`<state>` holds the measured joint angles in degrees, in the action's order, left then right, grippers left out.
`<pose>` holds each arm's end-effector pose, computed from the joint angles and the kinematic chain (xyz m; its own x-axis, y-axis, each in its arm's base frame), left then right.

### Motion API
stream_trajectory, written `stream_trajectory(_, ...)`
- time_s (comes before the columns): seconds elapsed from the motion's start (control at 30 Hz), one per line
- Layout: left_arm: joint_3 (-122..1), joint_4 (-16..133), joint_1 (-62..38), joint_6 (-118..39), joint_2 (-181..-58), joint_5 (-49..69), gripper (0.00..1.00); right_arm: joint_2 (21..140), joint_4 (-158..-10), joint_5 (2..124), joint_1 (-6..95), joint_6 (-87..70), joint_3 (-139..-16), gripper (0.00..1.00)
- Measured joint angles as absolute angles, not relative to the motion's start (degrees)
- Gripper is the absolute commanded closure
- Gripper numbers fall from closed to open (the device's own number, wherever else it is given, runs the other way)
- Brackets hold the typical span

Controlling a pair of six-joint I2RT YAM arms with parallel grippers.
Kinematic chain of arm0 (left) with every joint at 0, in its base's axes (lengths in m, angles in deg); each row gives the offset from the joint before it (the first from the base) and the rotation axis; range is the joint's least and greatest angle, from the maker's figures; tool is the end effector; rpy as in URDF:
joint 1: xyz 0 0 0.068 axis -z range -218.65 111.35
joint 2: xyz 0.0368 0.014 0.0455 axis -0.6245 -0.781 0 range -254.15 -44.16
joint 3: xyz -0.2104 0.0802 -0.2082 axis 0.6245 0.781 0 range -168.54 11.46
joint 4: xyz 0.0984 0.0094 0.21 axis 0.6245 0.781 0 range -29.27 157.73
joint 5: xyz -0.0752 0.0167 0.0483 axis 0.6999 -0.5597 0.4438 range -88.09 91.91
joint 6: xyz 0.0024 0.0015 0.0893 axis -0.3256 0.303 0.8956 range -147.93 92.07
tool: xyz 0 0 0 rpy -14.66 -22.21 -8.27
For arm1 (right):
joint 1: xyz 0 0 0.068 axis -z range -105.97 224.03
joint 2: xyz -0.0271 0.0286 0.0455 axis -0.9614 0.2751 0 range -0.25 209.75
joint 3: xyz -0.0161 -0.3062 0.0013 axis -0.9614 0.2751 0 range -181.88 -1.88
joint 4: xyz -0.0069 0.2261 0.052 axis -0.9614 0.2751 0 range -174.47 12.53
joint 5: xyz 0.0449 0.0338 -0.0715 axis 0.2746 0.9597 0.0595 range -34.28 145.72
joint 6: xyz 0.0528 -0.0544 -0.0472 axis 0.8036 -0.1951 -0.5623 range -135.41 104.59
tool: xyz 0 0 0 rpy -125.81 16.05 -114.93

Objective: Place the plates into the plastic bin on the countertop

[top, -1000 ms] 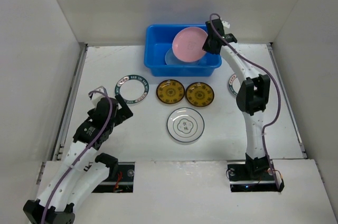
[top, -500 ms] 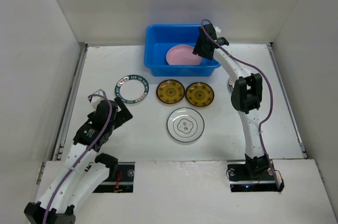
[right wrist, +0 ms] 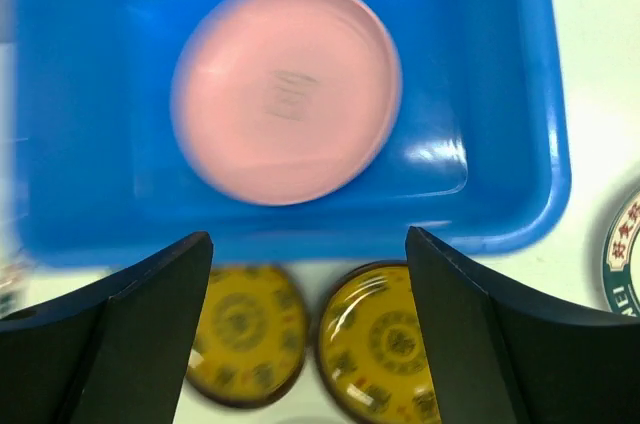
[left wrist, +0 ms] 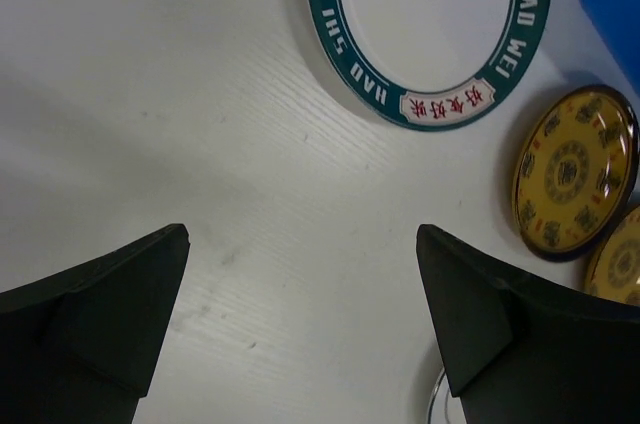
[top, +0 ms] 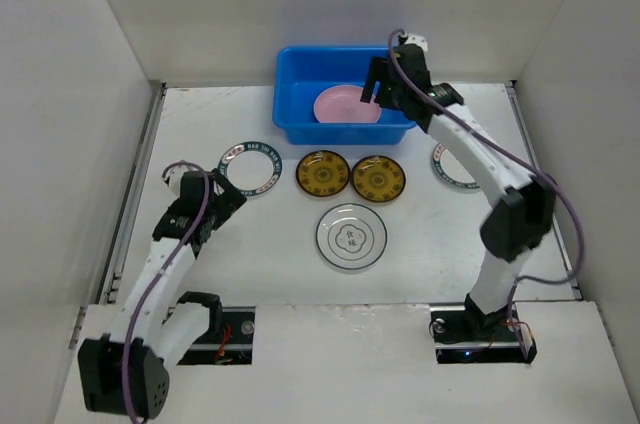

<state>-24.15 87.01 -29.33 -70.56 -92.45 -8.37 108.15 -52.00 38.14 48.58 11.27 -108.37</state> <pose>0.1612 -0.0120 0.2526 -0.4718 -0.5979 -0.6480 -0.4038 0.7999 -0.4440 0.4196 0.1733 0.3652 -0.5384 0.2178 -0.8141 0.0639 0.9738 0.2183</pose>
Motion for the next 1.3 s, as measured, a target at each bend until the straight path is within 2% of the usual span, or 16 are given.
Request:
stream_trajectory(0.23,-18.54,70.33,-41.57,-76.16,-106.72,1.11,0.15,76.96,-59.65,37.57,45.04,10.09,-86.63,0.13)
stream_trajectory(0.47,-14.25,55.54,-43.62,-84.31,-113.87,4.79,0.36,59.52,-58.23,37.41,44.43,11.97,-65.49,0.13)
stream_trajectory(0.67,-13.69,45.22,-43.6,-87.98,-120.27,5.86,0.55,49.68,-54.53,37.41,44.45,13.78,-58.41,0.14)
stream_trajectory(0.83,-13.71,35.69,-43.66,-90.23,-126.89,7.23,0.66,44.35,-53.72,37.44,44.84,14.39,-56.92,0.14)
stream_trajectory(1.03,-14.47,25.66,-44.03,-94.28,-135.03,9.48,0.94,41.79,-52.7,37.48,45.13,14.46,-55.11,0.14)
stream_trajectory(1.13,-14.38,24.08,-44.03,-96.09,-135.79,10.07,0.99,40.98,-52.19,37.52,45.13,14.48,-54.15,0.14)
stream_trajectory(1.3,-13.62,30.25,-45.65,-96.37,-128.49,9.83,1.0,40.37,-51.45,37.72,45.13,14.52,-53.4,0.14)
